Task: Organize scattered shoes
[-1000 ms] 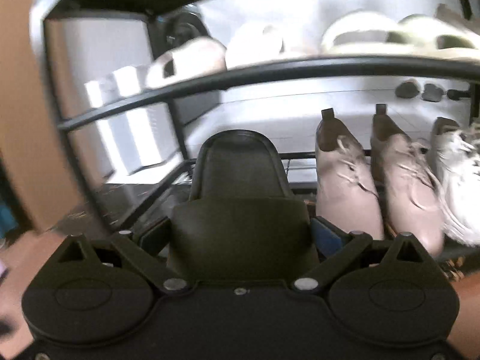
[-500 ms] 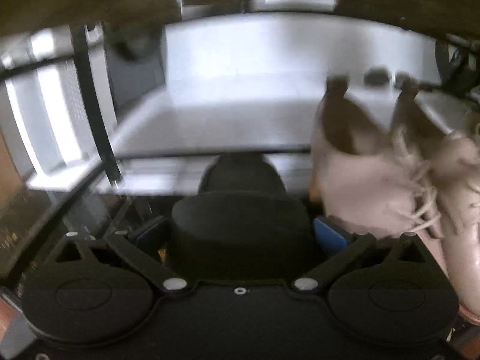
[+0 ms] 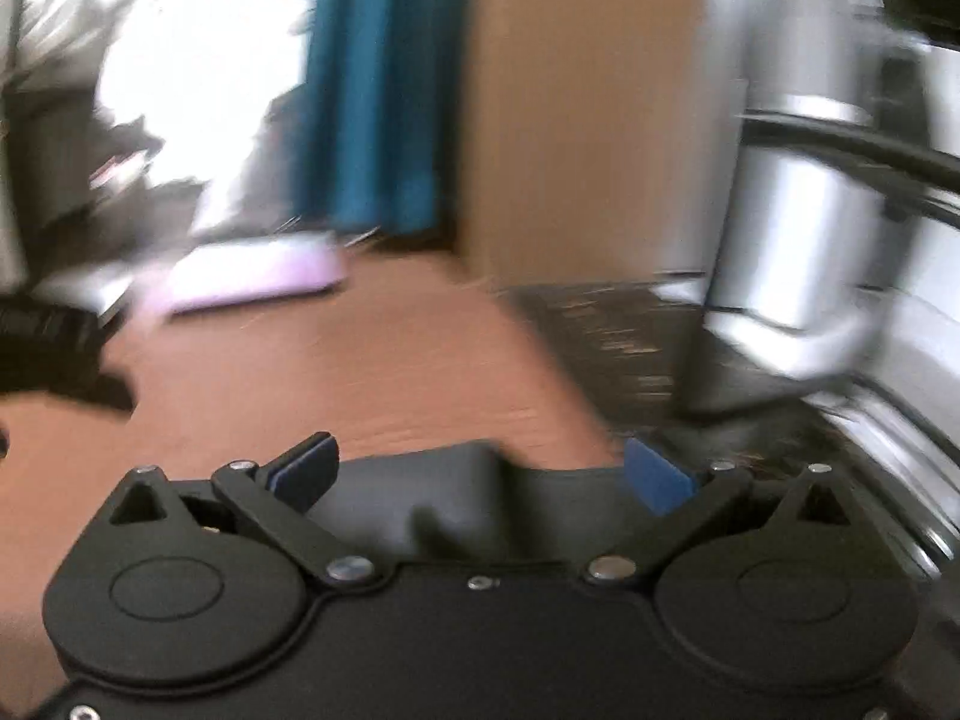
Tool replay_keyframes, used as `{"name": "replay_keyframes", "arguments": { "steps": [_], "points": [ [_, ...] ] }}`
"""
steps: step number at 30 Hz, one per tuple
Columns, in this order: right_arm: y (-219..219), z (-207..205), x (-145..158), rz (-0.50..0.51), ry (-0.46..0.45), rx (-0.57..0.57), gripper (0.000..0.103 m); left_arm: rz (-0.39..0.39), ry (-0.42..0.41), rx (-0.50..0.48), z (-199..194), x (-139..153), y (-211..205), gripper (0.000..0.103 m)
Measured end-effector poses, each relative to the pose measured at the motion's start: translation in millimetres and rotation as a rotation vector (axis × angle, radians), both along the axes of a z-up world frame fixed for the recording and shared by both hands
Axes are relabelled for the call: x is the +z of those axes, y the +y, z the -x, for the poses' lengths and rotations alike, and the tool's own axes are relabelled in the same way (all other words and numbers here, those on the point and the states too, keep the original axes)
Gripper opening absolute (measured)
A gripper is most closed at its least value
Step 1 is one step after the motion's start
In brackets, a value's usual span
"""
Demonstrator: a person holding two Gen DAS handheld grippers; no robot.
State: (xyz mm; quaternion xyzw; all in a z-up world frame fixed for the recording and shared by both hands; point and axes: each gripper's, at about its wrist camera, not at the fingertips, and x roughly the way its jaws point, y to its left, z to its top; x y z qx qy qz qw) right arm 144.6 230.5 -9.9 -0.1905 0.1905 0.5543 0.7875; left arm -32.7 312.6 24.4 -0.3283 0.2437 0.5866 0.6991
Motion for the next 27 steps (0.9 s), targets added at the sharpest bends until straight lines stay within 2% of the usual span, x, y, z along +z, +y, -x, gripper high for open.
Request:
{"name": "replay_keyframes", "arguments": {
  "steps": [2, 5, 6, 7, 12, 13, 14, 18, 20, 23, 25, 27],
  "points": [
    [22.8, 3.5, -11.5, 0.096, -0.015, 0.04, 0.103, 0.048, 0.071, -0.087, -15.9, -8.1, 3.8, 0.102],
    [44.6, 12.1, -30.5, 0.225, -0.026, 0.036, 0.103, -0.022, 0.118, -0.079, -21.8, -4.0, -2.3, 0.103],
    [48.2, 14.9, -37.7, 0.265, -0.057, 0.014, 0.099, -0.048, 0.117, -0.076, -22.1, -1.9, -4.4, 0.103],
    [48.0, 17.8, -43.7, 0.286, -0.09, 0.012, 0.091, -0.054, 0.118, -0.08, -22.9, -1.3, -5.2, 0.103],
    [22.8, 27.0, -30.7, 0.201, -0.145, 0.022, 0.09, -0.043, 0.125, -0.061, -20.4, -0.7, -1.7, 0.102],
    [13.3, 27.8, -23.5, 0.169, -0.145, 0.024, 0.089, -0.068, 0.118, -0.052, -18.8, 3.0, -3.0, 0.102],
    [9.5, 29.3, -19.9, 0.153, -0.14, 0.023, 0.089, -0.124, 0.108, -0.051, -17.3, 10.2, -7.4, 0.102],
    [-26.5, 31.2, 3.5, 0.101, 0.018, 0.041, 0.09, -0.372, 0.108, -0.055, -13.6, 36.3, -26.6, 0.103],
    [-39.2, 33.8, 9.3, 0.104, 0.04, 0.085, 0.089, -0.359, 0.081, -0.036, -8.0, 38.5, -25.2, 0.102],
    [-65.0, 45.9, 19.2, 0.108, -0.003, 0.137, 0.089, -0.258, 0.071, -0.03, -6.1, 31.2, -13.8, 0.102],
    [-81.8, 57.6, 29.7, 0.109, -0.142, 0.166, 0.09, -0.194, 0.091, -0.04, -8.8, 24.4, -7.8, 0.102],
    [-88.3, 56.9, 34.7, 0.104, -0.225, 0.162, 0.09, -0.158, 0.099, -0.063, -12.4, 20.6, -6.7, 0.102]
  ]
}}
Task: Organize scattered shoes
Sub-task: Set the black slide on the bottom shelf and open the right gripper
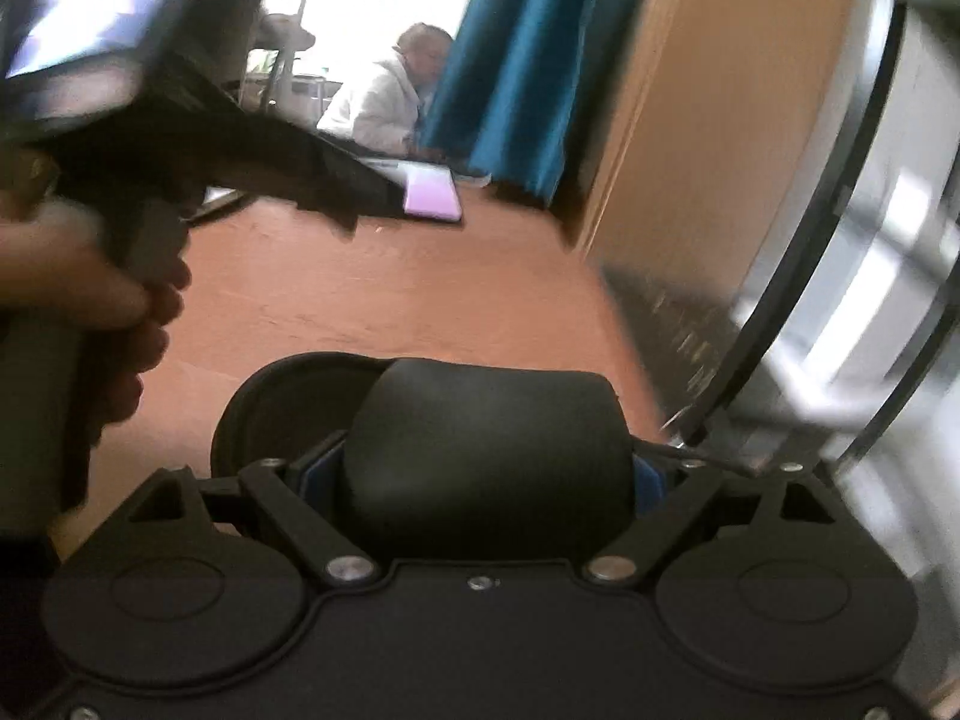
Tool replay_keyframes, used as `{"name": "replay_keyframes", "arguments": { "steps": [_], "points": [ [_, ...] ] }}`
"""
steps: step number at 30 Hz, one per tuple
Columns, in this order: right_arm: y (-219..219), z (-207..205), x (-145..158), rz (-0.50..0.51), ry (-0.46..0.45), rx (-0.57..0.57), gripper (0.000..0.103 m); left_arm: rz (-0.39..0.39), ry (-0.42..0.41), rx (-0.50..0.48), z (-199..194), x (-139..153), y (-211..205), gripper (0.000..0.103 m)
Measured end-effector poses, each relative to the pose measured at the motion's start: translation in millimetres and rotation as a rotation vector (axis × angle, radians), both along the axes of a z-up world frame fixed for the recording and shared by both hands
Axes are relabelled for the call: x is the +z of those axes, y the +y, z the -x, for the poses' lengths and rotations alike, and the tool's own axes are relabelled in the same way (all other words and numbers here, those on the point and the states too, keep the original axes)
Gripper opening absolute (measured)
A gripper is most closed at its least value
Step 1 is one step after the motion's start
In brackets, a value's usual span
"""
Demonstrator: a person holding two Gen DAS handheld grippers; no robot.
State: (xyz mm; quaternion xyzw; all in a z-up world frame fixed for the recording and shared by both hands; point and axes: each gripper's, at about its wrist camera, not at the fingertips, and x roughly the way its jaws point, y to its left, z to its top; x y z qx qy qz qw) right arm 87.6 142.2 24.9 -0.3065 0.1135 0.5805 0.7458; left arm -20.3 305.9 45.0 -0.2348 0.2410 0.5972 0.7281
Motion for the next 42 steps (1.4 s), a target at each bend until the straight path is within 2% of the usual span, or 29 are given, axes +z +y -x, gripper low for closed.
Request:
{"name": "replay_keyframes", "arguments": {
  "steps": [2, 5, 10, 15, 18, 20, 24, 27, 29, 32, 35, 37, 42],
  "points": [
    [-0.2, -19.7, 1.7, -0.018, -0.059, -0.048, 0.09, -0.001, -0.005, -0.039, -4.4, 0.9, -6.0, 0.102],
    [9.2, -76.4, -8.5, -0.049, -0.158, -0.136, 0.09, -0.065, 0.012, -0.132, -17.2, 4.6, -21.3, 0.102],
    [17.9, -149.2, -30.6, -0.045, -0.216, -0.257, 0.09, -0.105, 0.093, -0.261, -45.3, -8.3, -35.0, 0.102],
    [13.4, -200.0, -48.3, -0.02, -0.222, -0.338, 0.09, -0.077, 0.123, -0.285, -56.3, -22.6, -29.6, 0.102],
    [1.7, -223.1, -52.4, -0.048, -0.138, -0.357, 0.091, -0.072, 0.117, -0.287, -58.2, -29.1, -30.8, 0.102],
    [-1.4, -228.4, -55.4, -0.034, -0.109, -0.401, 0.099, -0.08, 0.137, -0.309, -62.9, -31.7, -34.6, 0.102],
    [-6.6, -216.6, -58.7, -0.029, -0.122, -0.456, 0.103, -0.086, 0.157, -0.337, -67.9, -33.7, -36.0, 0.102],
    [-21.1, -190.4, -49.5, -0.082, -0.133, -0.474, 0.103, -0.084, 0.161, -0.351, -69.2, -34.5, -36.6, 0.102],
    [-40.5, -164.1, -36.9, -0.146, -0.106, -0.515, 0.103, -0.095, 0.162, -0.364, -70.0, -33.6, -38.7, 0.102],
    [-81.0, -112.5, -17.9, -0.257, 0.039, -0.613, 0.103, -0.118, 0.174, -0.412, -74.1, -31.6, -45.3, 0.102],
    [-127.5, -55.9, -2.2, -0.318, 0.172, -0.707, 0.103, -0.145, 0.187, -0.474, -77.9, -28.3, -54.1, 0.102],
    [-162.8, -11.1, 8.6, -0.342, 0.226, -0.801, 0.103, -0.174, 0.184, -0.516, -78.2, -23.8, -61.6, 0.102],
    [-239.2, 67.0, 24.0, -0.396, 0.317, -1.065, 0.103, -0.263, 0.151, -0.613, -74.9, -8.4, -83.5, 0.102]
  ]
}}
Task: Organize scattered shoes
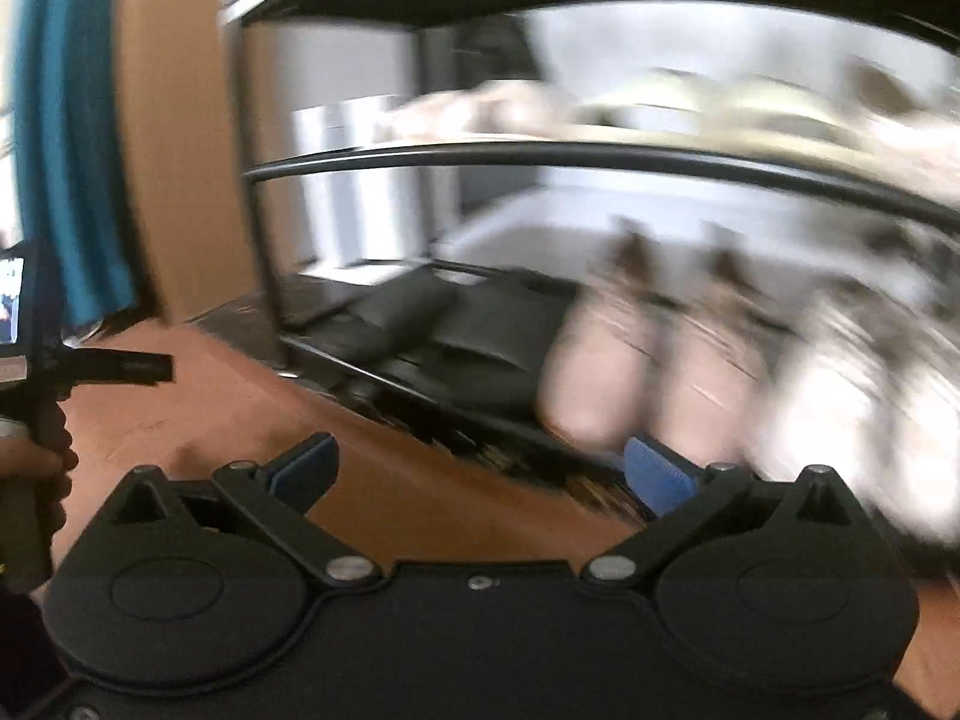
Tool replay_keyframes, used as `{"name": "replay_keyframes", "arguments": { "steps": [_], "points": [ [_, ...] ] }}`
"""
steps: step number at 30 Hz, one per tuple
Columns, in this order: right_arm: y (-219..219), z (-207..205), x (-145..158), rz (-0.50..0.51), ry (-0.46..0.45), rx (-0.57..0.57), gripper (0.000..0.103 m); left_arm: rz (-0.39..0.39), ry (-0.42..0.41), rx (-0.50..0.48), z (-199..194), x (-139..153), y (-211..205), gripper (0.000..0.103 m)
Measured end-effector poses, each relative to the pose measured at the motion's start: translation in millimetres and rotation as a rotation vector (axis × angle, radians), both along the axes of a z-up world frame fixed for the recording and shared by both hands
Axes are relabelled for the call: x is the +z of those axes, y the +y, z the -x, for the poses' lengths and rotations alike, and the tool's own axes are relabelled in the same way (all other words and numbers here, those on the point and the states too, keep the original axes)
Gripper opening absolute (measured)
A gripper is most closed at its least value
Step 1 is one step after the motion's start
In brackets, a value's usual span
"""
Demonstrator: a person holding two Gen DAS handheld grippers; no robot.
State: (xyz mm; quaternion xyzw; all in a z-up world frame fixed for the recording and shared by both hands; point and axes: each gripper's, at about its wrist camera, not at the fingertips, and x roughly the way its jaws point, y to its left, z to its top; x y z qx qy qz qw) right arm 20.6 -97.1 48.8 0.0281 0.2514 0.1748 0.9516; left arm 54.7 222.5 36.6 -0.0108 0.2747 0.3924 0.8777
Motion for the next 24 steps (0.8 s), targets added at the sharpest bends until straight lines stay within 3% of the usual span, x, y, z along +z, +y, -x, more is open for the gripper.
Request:
{"name": "replay_keyframes", "arguments": {
  "steps": [3, 7, 9, 12, 17, 21, 24],
  "points": [
    [-56.0, 56.7, 4.1, -0.09, 0.012, -0.192, 0.103, -0.063, -0.017, -0.078, 1.9, 10.0, -18.4, 0.102],
    [-81.7, 92.6, -1.6, -0.125, -0.054, -0.312, 0.103, -0.069, 0.024, -0.113, -3.6, 15.8, -37.2, 0.102],
    [-85.0, 96.8, -4.4, -0.172, -0.102, -0.341, 0.103, -0.014, 0.021, -0.157, -3.1, 21.9, -52.1, 0.102],
    [-80.4, 96.0, -7.9, -0.158, -0.154, -0.347, 0.103, 0.134, 0.008, -0.263, 4.0, 29.6, -74.3, 0.102],
    [-85.2, 94.2, -13.1, -0.135, -0.122, -0.33, 0.103, 0.388, 0.047, -0.437, 28.1, 24.4, -118.2, 0.102],
    [-95.8, 100.8, -12.7, -0.161, -0.11, -0.36, 0.103, 0.413, 0.042, -0.525, 39.9, 23.0, -137.4, 0.102],
    [-107.5, 105.8, -14.2, -0.2, -0.089, -0.393, 0.103, 0.33, 0.067, -0.637, 48.7, 24.9, -164.3, 0.102]
  ]
}}
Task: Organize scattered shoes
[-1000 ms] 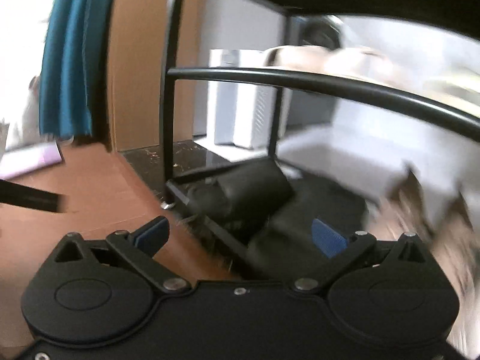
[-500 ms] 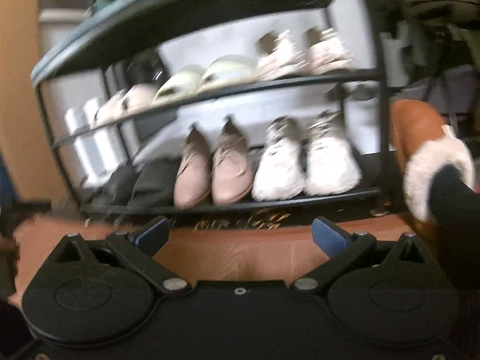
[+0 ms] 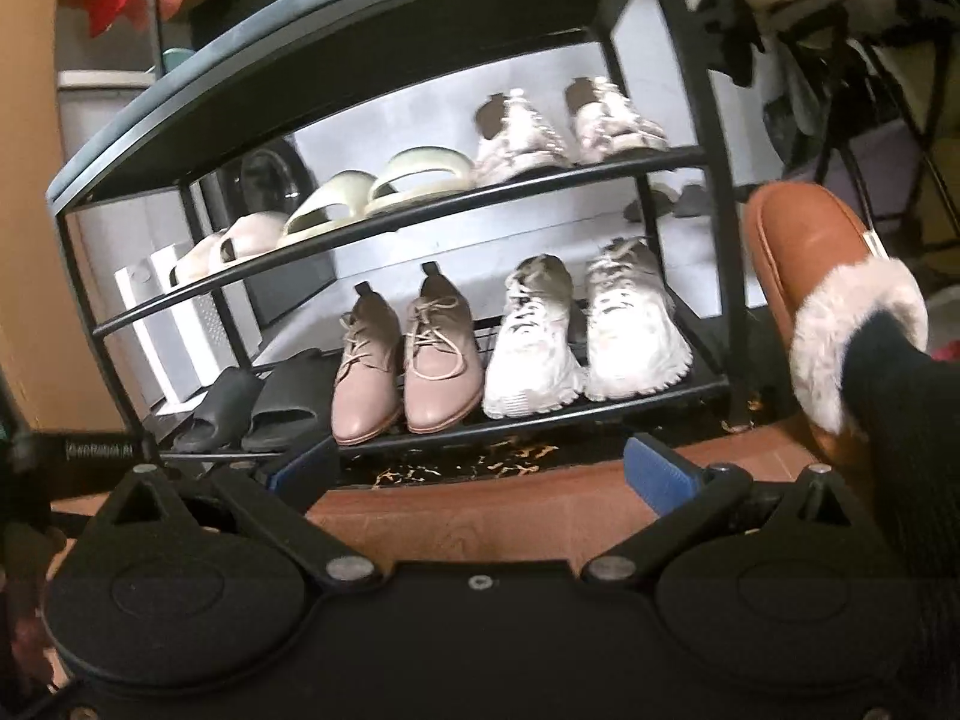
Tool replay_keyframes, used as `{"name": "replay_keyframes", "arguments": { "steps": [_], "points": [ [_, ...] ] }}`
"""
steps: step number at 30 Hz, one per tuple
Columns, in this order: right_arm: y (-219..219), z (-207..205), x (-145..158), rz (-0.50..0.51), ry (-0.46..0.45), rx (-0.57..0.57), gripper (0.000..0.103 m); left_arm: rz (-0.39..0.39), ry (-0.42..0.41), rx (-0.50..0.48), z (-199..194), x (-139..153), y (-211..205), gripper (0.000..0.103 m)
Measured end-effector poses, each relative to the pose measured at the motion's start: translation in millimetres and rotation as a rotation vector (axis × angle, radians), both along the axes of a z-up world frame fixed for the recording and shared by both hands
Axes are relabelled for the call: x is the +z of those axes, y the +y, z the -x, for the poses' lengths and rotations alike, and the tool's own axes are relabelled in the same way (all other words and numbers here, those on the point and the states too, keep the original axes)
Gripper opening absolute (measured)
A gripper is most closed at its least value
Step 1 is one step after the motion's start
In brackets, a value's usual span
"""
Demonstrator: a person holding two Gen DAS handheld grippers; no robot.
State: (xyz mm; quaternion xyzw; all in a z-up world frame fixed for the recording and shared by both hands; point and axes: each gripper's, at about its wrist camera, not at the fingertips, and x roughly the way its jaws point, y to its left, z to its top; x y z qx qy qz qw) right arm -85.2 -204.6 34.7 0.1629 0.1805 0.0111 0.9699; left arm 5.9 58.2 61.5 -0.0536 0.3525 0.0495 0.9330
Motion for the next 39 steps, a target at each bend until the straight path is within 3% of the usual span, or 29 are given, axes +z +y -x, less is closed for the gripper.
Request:
{"name": "replay_keyframes", "arguments": {
  "steps": [6, 8, 39],
  "points": [
    [-20.6, -0.1, -5.5, -0.125, 0.05, -0.067, 0.103, -0.216, 0.063, -0.077, 4.4, -10.8, -38.9, 0.102],
    [-21.8, 0.4, -6.2, -0.129, 0.052, -0.07, 0.103, -0.238, 0.072, -0.094, 3.0, -13.0, -44.3, 0.102],
    [-12.0, -12.7, -18.0, -0.058, 0.131, -0.074, 0.103, -0.125, 0.158, -0.155, -3.4, -23.6, -38.8, 0.102]
  ]
}}
